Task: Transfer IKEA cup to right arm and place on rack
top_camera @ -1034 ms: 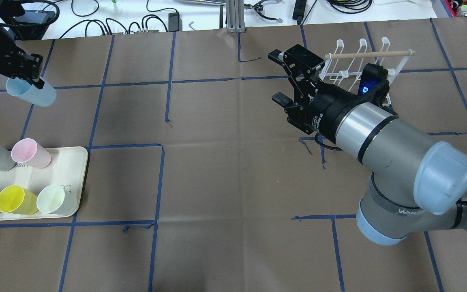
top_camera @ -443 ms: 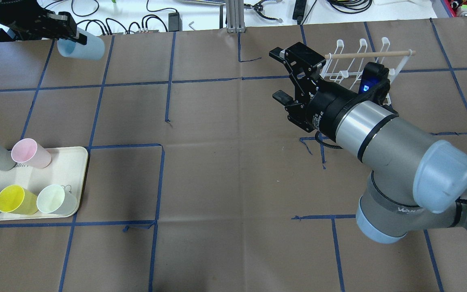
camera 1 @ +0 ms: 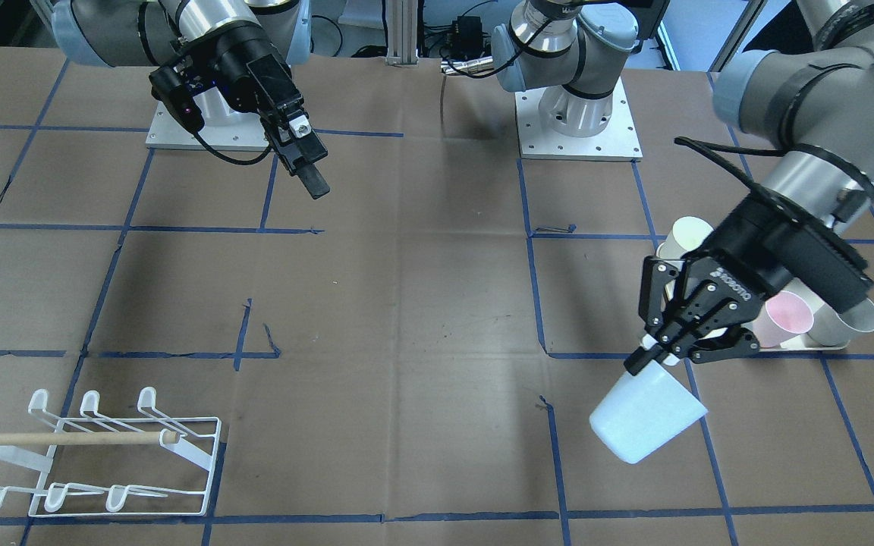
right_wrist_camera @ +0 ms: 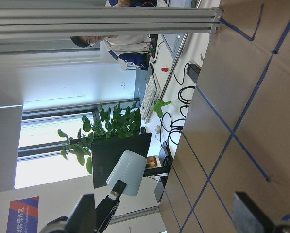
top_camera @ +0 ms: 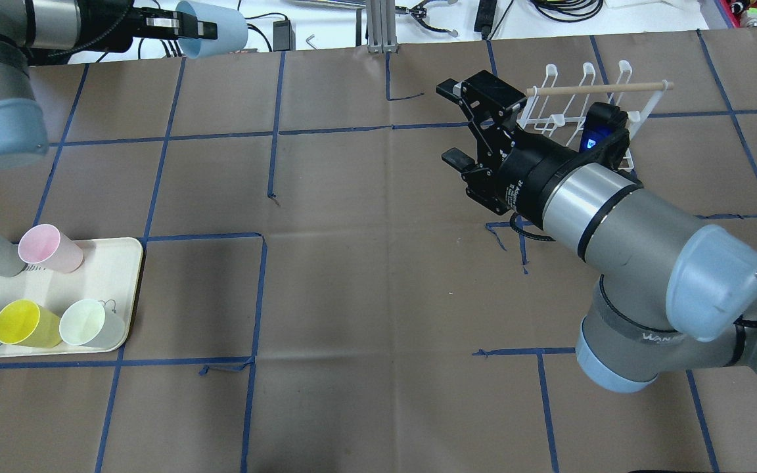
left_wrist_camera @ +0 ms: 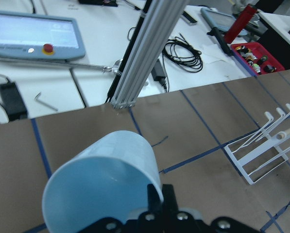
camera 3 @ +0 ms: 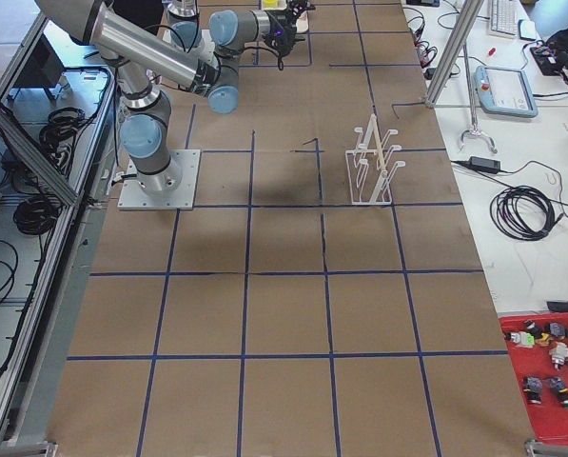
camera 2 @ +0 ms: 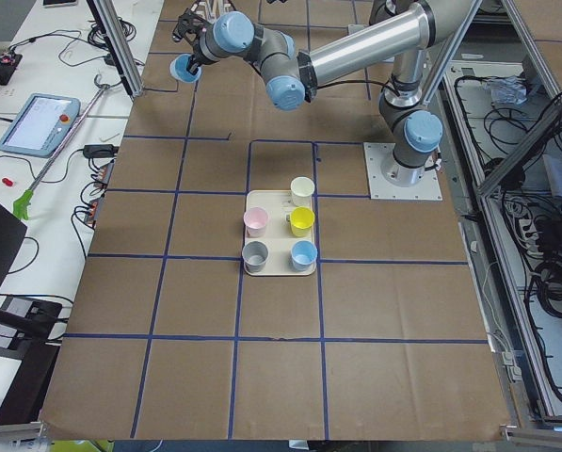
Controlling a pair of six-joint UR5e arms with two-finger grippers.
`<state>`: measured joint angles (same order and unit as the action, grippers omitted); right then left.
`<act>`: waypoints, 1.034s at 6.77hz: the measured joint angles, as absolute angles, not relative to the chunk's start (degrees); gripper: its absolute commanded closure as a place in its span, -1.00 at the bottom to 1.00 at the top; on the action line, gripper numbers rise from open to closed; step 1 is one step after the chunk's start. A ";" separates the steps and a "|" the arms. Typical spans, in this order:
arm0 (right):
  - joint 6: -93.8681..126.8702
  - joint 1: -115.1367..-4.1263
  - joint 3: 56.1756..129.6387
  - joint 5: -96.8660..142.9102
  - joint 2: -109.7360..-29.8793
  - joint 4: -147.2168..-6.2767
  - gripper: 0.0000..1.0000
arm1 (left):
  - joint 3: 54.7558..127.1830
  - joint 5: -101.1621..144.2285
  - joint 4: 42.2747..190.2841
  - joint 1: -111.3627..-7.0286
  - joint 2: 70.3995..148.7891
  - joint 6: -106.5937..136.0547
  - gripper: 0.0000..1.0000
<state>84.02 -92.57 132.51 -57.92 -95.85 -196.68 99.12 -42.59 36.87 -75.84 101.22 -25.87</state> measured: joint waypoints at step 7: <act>88.84 -92.89 132.57 -62.85 -94.08 -194.05 -1.00 | 122.59 -28.04 -15.93 -85.73 103.84 -21.63 0.97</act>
<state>88.84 -92.89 132.57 -62.85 -94.08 -194.05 122.59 -28.04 -15.93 -85.73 103.84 -21.63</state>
